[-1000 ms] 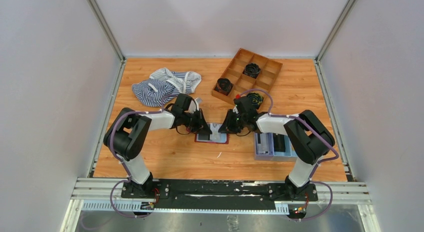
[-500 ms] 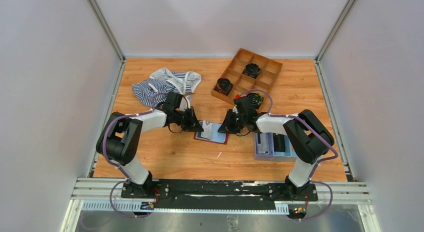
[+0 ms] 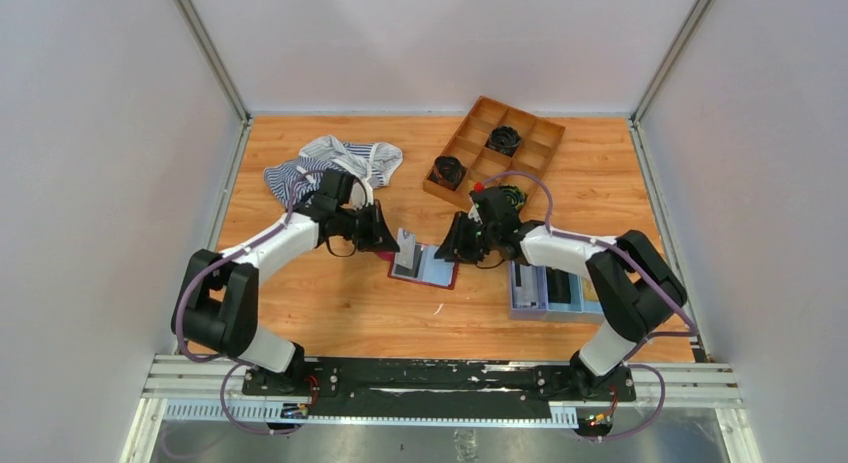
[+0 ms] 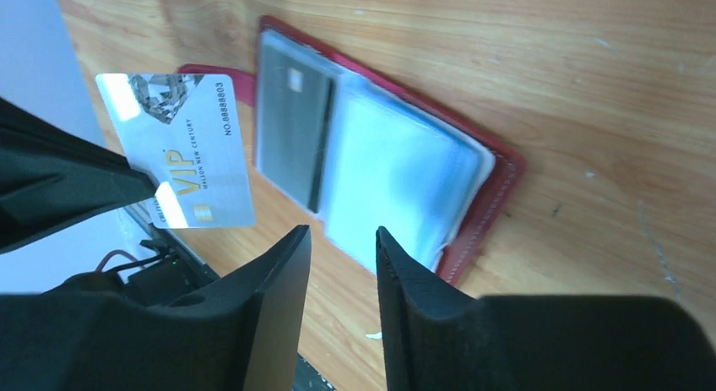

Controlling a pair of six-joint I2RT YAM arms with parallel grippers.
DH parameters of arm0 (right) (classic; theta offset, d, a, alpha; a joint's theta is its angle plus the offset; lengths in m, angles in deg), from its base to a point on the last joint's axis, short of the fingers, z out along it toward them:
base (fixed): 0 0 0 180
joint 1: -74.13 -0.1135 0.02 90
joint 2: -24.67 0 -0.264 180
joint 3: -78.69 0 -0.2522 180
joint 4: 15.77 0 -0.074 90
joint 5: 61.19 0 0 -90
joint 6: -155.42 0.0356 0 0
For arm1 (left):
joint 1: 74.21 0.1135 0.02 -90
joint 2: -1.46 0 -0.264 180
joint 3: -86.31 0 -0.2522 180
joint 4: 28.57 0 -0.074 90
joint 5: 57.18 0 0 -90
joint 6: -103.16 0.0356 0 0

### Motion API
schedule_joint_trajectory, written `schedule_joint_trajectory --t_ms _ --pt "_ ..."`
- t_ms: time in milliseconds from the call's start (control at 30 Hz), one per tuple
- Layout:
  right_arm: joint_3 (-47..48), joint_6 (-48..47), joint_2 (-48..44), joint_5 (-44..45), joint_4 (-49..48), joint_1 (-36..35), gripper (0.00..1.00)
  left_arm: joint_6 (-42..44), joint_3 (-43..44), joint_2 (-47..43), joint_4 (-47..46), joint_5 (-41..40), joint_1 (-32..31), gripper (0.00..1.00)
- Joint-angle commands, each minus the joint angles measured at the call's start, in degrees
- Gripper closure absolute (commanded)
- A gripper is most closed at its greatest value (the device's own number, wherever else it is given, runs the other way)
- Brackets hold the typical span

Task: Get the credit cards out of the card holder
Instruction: Place the credit card in the storage box.

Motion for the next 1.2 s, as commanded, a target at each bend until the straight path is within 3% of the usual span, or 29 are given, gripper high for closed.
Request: schedule_joint_trajectory --t_ms 0,267,533,633,800,1000,1167 --pt "0.8 -0.5 -4.1 -3.4 -2.1 -0.4 0.57 0.1 3.3 -2.7 2.5 2.7 0.5 1.00" --pt "-6.4 10.7 -3.8 -14.3 -28.1 1.5 0.40 -4.3 3.4 -5.8 -2.4 9.5 0.6 1.00" --pt "-9.9 20.5 0.6 -19.1 -47.3 2.6 0.40 -7.7 2.6 -8.2 -6.8 13.1 0.6 1.00" --pt "-10.8 24.5 2.8 -19.7 -55.5 2.7 0.47 -8.1 2.3 -8.2 -7.2 13.7 0.6 1.00" --pt "-12.5 28.3 4.8 -19.4 -63.2 3.0 0.72 -7.8 1.6 -7.8 -7.0 13.1 0.6 1.00" --pt "-14.1 27.5 3.3 -18.7 -62.6 3.5 0.97 -7.4 1.1 -6.7 -6.9 12.6 0.7 1.00" --pt "-14.4 22.7 -1.3 -17.8 -53.7 4.2 1.00 -4.2 2.6 -6.3 -2.7 9.7 0.7 1.00"
